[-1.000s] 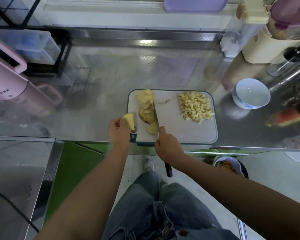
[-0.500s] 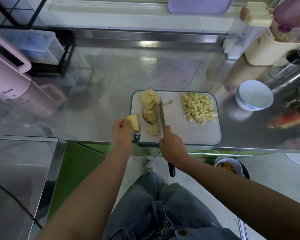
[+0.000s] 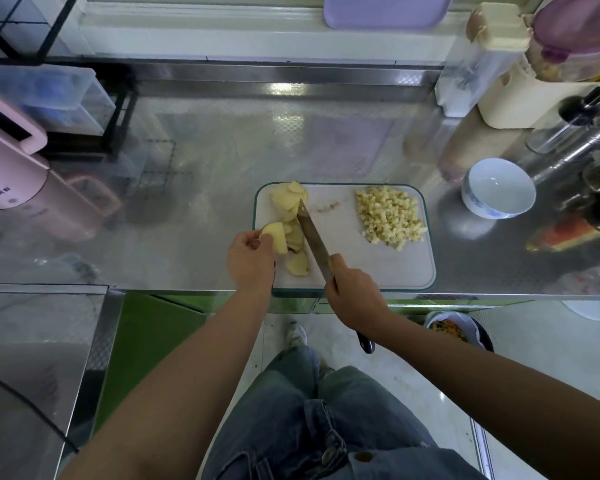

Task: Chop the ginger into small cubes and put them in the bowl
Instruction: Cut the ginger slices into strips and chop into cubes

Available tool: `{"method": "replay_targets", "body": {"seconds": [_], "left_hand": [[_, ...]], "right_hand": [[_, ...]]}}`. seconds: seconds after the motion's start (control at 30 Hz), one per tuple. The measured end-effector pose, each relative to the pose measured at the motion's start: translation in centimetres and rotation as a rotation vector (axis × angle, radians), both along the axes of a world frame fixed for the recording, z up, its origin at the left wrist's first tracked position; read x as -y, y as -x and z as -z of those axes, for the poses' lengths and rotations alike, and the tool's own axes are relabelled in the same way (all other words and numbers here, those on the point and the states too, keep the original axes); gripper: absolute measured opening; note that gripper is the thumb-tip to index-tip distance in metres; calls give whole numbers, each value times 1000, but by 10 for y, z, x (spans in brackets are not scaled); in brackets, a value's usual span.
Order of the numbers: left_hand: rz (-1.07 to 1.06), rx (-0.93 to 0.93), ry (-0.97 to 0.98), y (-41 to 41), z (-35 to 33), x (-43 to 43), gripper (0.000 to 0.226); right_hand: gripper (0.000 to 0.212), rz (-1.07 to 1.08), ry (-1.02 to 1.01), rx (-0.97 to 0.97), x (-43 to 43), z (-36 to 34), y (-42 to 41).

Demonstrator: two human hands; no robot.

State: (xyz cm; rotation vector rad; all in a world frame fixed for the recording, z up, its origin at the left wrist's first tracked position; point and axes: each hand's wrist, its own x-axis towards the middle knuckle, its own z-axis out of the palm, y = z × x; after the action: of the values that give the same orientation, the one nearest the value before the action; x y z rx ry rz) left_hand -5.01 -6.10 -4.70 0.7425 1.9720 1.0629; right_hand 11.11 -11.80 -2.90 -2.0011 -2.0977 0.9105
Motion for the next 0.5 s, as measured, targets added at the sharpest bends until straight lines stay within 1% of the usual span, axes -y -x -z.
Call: {"method": "replay_targets", "body": {"seconds": [0.07,0.1,0.27,0.33,0.4,0.47,0.5], "left_hand": [[44,27,-15,-8,-1,-7,4],[77,21,-22,-13,-1,-10,4],[266,18,35,-41,5,-27,18],[318,-33,46,-56,7,-34,20],[358,-16,62,-68,10,-42,21],[403,-12,120,-77,12,-50,24],[435,-52,143,-78,12,-53,23]], "right_hand": [[18,53,-33,-31,-7,-2,-5],[22,94,-55,-37,-13,-2,-10],[21,223,-111,-7,-41,-5,-40],[17,221,-84,-24,-48,-3,-49],[9,203,-58,-25,-51,0,-55],[10,185,-35,-4,-51,5,-56],[10,178,-15,16,-51,8,-56]]}}
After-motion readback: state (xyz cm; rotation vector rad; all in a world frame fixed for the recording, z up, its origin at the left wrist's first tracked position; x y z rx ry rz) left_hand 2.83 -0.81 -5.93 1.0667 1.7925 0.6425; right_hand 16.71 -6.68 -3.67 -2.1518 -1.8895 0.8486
